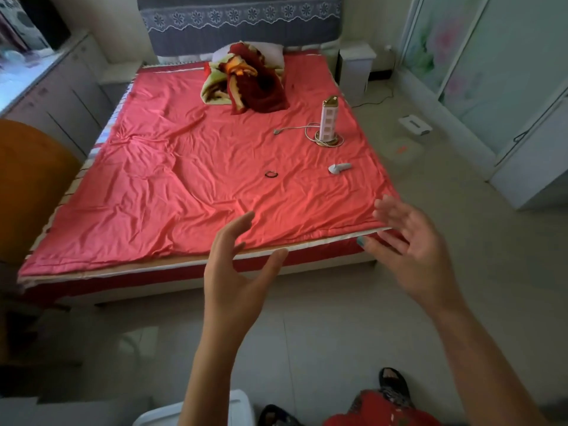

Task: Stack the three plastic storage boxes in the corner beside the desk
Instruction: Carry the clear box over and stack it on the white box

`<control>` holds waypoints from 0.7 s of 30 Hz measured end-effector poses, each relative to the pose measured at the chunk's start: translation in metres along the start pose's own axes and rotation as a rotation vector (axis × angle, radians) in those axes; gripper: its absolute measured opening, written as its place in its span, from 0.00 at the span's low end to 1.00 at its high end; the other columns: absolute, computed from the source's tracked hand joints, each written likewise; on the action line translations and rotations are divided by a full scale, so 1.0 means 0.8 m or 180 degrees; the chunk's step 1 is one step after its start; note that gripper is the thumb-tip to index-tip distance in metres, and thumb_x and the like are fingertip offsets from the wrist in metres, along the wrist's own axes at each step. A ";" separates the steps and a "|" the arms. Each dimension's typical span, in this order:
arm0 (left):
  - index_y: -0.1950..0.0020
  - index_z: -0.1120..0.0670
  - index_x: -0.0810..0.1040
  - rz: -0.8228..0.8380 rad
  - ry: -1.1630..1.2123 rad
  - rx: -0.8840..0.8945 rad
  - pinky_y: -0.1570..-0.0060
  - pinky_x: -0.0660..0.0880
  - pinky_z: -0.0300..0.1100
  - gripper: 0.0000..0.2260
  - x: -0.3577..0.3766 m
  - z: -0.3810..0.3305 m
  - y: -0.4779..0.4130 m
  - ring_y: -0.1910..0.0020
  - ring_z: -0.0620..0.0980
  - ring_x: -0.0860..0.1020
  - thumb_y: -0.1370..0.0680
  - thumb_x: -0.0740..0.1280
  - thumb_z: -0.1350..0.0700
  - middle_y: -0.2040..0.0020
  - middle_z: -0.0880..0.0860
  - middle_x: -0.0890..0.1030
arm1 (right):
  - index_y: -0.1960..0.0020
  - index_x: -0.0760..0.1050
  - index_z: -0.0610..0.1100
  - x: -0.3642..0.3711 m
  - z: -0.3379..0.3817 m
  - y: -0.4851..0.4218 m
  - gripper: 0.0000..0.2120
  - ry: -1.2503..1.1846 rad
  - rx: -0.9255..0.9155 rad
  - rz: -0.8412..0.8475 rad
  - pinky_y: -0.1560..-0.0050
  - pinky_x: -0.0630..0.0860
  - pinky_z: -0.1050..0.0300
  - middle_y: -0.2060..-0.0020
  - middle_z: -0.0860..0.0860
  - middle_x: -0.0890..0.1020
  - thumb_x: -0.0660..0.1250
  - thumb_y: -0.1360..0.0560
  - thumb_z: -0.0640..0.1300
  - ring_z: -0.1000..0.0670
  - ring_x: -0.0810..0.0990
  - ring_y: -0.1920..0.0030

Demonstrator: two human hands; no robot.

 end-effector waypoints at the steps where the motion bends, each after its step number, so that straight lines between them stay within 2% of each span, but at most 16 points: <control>1: 0.31 0.50 0.75 0.0024 0.0008 0.0004 0.35 0.75 0.48 0.28 0.015 -0.006 0.000 0.33 0.45 0.76 0.30 0.77 0.51 0.35 0.43 0.78 | 0.38 0.74 0.60 -0.015 -0.003 -0.003 0.30 -0.0014 -0.0008 -0.0003 0.38 0.75 0.59 0.38 0.57 0.80 0.78 0.38 0.53 0.56 0.77 0.36; 4: 0.32 0.50 0.75 0.0048 0.0008 0.0040 0.36 0.75 0.46 0.28 0.057 -0.023 -0.001 0.33 0.44 0.76 0.30 0.76 0.49 0.35 0.42 0.78 | 0.39 0.74 0.60 -0.060 -0.010 -0.015 0.29 -0.0036 -0.0052 -0.0029 0.38 0.75 0.59 0.38 0.57 0.80 0.78 0.38 0.52 0.55 0.77 0.36; 9: 0.31 0.49 0.75 0.0054 -0.0019 0.0044 0.35 0.74 0.47 0.27 0.141 -0.043 0.001 0.32 0.46 0.75 0.30 0.77 0.51 0.35 0.42 0.78 | 0.40 0.74 0.63 -0.143 -0.022 -0.041 0.30 -0.0089 -0.0057 -0.0082 0.39 0.74 0.63 0.38 0.58 0.80 0.78 0.40 0.56 0.56 0.77 0.36; 14: 0.32 0.49 0.75 -0.0027 -0.0083 0.0064 0.35 0.75 0.51 0.28 0.250 -0.070 0.010 0.32 0.47 0.76 0.31 0.76 0.50 0.34 0.45 0.78 | 0.39 0.74 0.58 -0.248 -0.039 -0.068 0.30 -0.0105 0.0009 -0.0061 0.37 0.74 0.60 0.39 0.61 0.80 0.78 0.40 0.51 0.56 0.77 0.36; 17: 0.32 0.46 0.74 -0.0100 -0.0039 0.0102 0.36 0.75 0.52 0.28 0.312 -0.083 0.013 0.32 0.49 0.76 0.31 0.76 0.50 0.34 0.46 0.77 | 0.39 0.73 0.54 -0.313 -0.046 -0.083 0.30 -0.0087 0.0007 -0.0066 0.36 0.74 0.57 0.38 0.58 0.79 0.76 0.40 0.48 0.55 0.78 0.36; 21: 0.32 0.46 0.73 -0.0051 -0.0176 0.0204 0.34 0.74 0.52 0.28 0.392 -0.098 0.013 0.32 0.47 0.75 0.30 0.78 0.56 0.33 0.47 0.76 | 0.37 0.72 0.47 -0.395 -0.056 -0.101 0.32 -0.0010 0.0021 -0.0104 0.37 0.75 0.59 0.37 0.54 0.78 0.76 0.39 0.46 0.55 0.78 0.36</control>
Point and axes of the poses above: each hand's wrist, its own y-axis away from the middle knuckle, its own x-axis out of the palm, z = x × y, the point moved 1 cm from there along -y, towards the middle knuckle
